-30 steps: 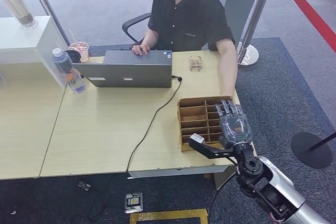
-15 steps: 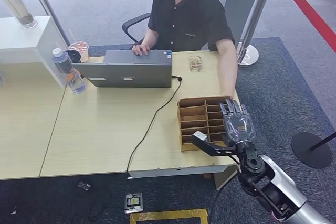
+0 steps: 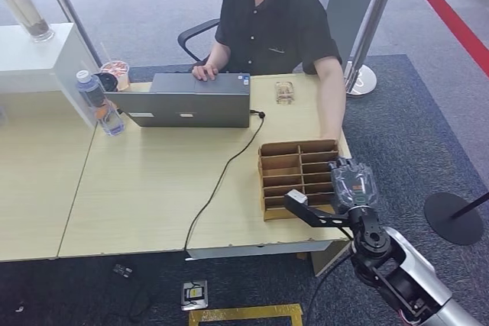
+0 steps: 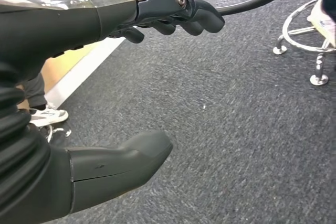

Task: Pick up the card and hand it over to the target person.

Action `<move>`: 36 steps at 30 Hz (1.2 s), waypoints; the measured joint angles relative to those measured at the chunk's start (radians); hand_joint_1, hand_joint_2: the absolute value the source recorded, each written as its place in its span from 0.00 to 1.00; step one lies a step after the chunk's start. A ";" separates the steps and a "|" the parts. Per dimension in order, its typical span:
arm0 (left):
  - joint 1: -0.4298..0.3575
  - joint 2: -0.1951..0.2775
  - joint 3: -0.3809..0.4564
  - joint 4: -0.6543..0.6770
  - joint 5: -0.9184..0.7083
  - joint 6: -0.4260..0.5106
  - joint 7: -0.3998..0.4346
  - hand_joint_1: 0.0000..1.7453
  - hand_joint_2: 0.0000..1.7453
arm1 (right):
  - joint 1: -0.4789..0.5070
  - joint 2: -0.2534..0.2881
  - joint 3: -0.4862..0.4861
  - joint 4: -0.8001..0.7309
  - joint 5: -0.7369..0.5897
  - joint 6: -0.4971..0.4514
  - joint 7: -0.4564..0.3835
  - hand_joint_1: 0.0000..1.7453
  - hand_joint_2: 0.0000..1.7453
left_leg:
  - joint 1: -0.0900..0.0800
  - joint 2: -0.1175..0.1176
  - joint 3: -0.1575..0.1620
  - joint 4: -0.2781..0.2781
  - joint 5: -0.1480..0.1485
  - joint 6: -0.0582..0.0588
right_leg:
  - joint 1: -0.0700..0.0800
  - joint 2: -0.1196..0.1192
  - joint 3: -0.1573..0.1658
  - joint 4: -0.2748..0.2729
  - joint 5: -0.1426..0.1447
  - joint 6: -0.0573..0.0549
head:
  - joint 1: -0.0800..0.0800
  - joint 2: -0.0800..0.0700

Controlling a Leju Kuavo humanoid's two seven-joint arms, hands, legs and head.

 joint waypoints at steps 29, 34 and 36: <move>0.011 0.023 -0.043 0.041 0.020 0.000 -0.013 0.00 1.00 | 0.056 -0.012 -0.041 -0.132 0.087 0.011 0.028 1.00 1.00 | 0.000 0.002 0.001 -0.001 0.000 0.000 | 0.000 0.002 0.000 0.000 0.000 0.000 | 0.000 0.000; 0.011 0.009 -0.037 0.044 0.031 0.000 -0.026 0.00 1.00 | 0.035 -0.027 -0.058 -0.199 0.143 -0.068 0.021 1.00 1.00 | -0.001 0.003 0.000 0.000 0.000 0.000 | -0.001 0.002 -0.001 0.000 0.000 0.000 | 0.000 0.000; 0.012 0.006 -0.036 0.049 0.035 0.000 -0.035 0.00 1.00 | 0.027 -0.030 -0.066 -0.235 0.163 -0.105 0.019 1.00 1.00 | -0.001 0.003 0.000 0.000 0.000 0.000 | -0.001 0.003 -0.001 0.001 0.000 0.000 | 0.000 0.000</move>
